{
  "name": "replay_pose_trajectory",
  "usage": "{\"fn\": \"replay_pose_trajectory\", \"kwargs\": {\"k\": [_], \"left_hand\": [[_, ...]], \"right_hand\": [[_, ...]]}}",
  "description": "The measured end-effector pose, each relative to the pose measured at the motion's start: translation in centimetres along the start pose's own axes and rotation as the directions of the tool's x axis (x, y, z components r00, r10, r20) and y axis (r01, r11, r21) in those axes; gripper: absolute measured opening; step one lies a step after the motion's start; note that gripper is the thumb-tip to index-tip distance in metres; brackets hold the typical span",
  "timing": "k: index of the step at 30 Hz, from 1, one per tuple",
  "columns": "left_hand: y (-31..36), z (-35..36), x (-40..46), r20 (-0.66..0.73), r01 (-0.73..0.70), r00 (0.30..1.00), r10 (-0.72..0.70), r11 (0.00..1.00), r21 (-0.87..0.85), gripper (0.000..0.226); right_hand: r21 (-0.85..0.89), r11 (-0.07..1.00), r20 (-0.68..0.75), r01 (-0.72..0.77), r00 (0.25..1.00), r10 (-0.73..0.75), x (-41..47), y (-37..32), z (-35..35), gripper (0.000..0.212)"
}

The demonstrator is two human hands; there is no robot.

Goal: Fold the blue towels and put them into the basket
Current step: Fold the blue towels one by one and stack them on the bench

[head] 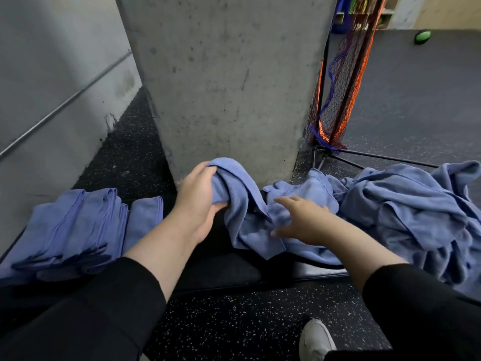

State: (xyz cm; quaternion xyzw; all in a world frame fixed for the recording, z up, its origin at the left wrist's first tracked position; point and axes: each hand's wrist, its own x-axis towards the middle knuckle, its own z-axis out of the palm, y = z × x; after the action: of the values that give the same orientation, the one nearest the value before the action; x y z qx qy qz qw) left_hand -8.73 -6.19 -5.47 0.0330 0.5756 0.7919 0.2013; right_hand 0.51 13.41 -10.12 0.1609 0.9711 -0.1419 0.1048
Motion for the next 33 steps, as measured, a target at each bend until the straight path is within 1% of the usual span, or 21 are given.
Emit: {"fn": "replay_pose_trajectory", "kwargs": {"k": [1,2,3,4,5,7,9,11,12,13,15,16,17,20,23,25,27,28,30,32,33], "left_hand": [[-0.2,0.2,0.2,0.003,-0.031,1.000,0.031,0.993,0.111,0.026],[-0.7,0.3,0.6,0.024,-0.085,0.996,0.082,0.943,0.320,0.027],[-1.3,0.2,1.1,0.098,-0.161,0.987,0.128,0.818,0.553,0.028],[-2.1,0.1,1.4,0.211,-0.240,0.970,0.124,0.652,0.720,0.028],[-3.2,0.1,1.7,0.319,-0.310,0.945,0.071,0.505,0.806,0.029],[-5.8,-0.1,1.9,0.421,-0.378,0.903,-0.085,0.309,0.873,0.047],[-8.4,-0.3,1.8,0.411,-0.386,0.894,-0.181,0.156,0.909,0.079],[-10.0,-0.3,1.6,0.398,-0.409,0.904,-0.155,-0.051,0.911,0.093],[-10.4,-0.2,1.6,0.402,-0.414,0.909,-0.108,-0.120,0.903,0.090],[-10.5,-0.2,1.7,0.408,-0.412,0.911,-0.058,-0.154,0.898,0.079],[-10.4,-0.1,1.7,0.421,-0.412,0.907,0.027,-0.152,0.898,0.039],[-10.1,-0.2,1.6,0.427,-0.419,0.903,0.057,-0.115,0.901,0.023],[-9.8,-0.3,1.6,0.415,-0.414,0.906,0.076,-0.035,0.910,0.014],[-8.2,-0.5,1.7,0.336,-0.374,0.925,0.175,0.269,0.888,0.021],[-5.4,-1.1,1.4,0.164,-0.321,0.917,0.364,0.427,0.845,0.024],[-3.4,-2.0,1.1,0.043,-0.316,0.870,0.490,0.489,0.813,0.029],[-1.9,-3.0,0.9,-0.032,-0.314,0.823,0.567,0.502,0.806,0.038],[-1.6,-3.5,1.0,-0.042,-0.292,0.821,0.570,0.482,0.826,0.040],[-2.4,-4.6,1.8,0.027,-0.276,0.836,0.547,0.377,0.884,0.041],[-4.4,-5.5,2.9,0.123,-0.272,0.887,0.446,0.288,0.918,0.024],[-5.4,-5.6,3.1,0.144,-0.230,0.934,0.328,0.241,0.943,0.020]], "right_hand": [[-0.080,0.996,-0.017,-0.029,0.999,0.027,0.3,0.4,0.5,0.066],[-0.131,0.991,-0.032,-0.040,0.999,0.036,0.4,0.8,1.0,0.054],[-0.164,0.986,-0.044,-0.038,0.999,0.031,0.7,1.2,1.4,0.042],[-0.189,0.981,-0.062,-0.029,0.998,0.018,0.8,1.3,1.7,0.034],[-0.209,0.978,-0.093,-0.022,0.996,0.002,0.9,1.5,2.1,0.029],[-0.224,0.975,-0.176,-0.014,0.984,-0.026,1.3,1.6,2.4,0.023],[-0.181,0.984,-0.211,-0.003,0.977,-0.036,1.7,1.8,2.6,0.023],[-0.084,0.996,-0.235,0.008,0.971,-0.028,1.9,2.0,2.5,0.024],[-0.033,0.999,-0.273,0.022,0.962,-0.030,1.9,2.0,2.4,0.023],[0.011,0.999,-0.320,0.049,0.946,-0.043,1.9,1.9,2.3,0.023],[0.055,0.992,-0.386,0.114,0.919,-0.084,1.9,1.6,1.8,0.020],[0.059,0.990,-0.397,0.131,0.913,-0.097,1.9,1.1,1.5,0.019],[0.058,0.987,-0.409,0.149,0.906,-0.113,1.8,0.5,1.1,0.020],[0.100,0.968,-0.491,0.231,0.858,-0.154,1.7,-1.3,0.1,0.027],[0.174,0.928,-0.597,0.329,0.785,-0.166,1.4,-2.8,-1.8,0.014],[0.280,0.901,-0.654,0.332,0.753,-0.074,1.2,-2.8,-3.2,0.016],[0.369,0.892,-0.609,0.259,0.793,0.022,1.5,-1.5,-3.9,0.024],[0.366,0.908,-0.569,0.203,0.821,0.046,1.8,-0.6,-3.8,0.026],[0.277,0.957,-0.458,0.090,0.888,0.049,2.5,1.3,-3.1,0.039],[0.166,0.986,-0.226,0.004,0.974,0.034,2.7,2.6,-1.6,0.069],[0.101,0.995,-0.096,-0.022,0.995,0.031,2.6,3.2,-0.5,0.086]]}}
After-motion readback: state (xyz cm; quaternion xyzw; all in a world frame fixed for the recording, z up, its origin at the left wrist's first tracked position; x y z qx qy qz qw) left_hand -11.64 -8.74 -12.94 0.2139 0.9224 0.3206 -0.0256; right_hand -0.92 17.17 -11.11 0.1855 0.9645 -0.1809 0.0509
